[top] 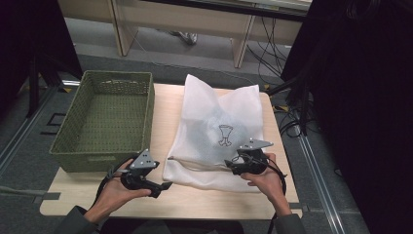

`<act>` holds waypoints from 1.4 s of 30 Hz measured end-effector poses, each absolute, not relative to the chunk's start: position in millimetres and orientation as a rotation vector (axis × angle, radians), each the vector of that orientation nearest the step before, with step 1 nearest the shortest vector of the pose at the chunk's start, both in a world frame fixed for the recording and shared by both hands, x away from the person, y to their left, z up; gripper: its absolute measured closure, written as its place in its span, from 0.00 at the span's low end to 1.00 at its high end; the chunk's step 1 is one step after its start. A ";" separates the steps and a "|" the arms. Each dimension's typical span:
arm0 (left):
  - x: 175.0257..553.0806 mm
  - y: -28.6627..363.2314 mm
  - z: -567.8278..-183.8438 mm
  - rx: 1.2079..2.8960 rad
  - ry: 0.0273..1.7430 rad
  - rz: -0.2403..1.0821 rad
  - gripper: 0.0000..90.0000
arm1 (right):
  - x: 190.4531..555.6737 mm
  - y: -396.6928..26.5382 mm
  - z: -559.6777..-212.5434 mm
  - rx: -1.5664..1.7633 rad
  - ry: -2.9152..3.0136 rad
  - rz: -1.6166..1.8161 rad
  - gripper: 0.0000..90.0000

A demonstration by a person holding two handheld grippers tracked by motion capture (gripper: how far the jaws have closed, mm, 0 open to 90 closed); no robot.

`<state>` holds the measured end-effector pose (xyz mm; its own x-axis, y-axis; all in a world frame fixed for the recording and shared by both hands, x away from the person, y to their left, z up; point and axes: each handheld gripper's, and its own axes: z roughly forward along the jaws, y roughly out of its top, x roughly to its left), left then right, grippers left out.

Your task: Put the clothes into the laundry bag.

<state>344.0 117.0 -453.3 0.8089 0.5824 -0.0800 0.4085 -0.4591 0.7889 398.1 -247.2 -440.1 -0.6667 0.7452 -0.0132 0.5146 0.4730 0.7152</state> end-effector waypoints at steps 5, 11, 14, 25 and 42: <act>341.6 126.6 -452.5 2.103 0.743 0.257 0.19 | 393.1 -246.1 -440.0 1.081 2.380 1.082 0.36; 339.0 135.2 -452.6 2.087 0.743 0.287 0.19 | 385.9 -242.8 -438.8 1.062 2.383 1.133 0.34; 337.4 138.9 -450.8 2.087 0.744 0.291 0.19 | 380.0 -240.8 -438.2 1.055 2.381 1.134 0.34; 331.3 146.7 -448.8 2.112 0.740 0.322 0.18 | 368.7 -240.1 -443.6 1.029 2.407 1.116 0.33; 300.6 145.3 -451.7 2.143 0.762 0.321 0.18 | 341.1 -243.8 -444.9 1.037 2.397 1.111 0.32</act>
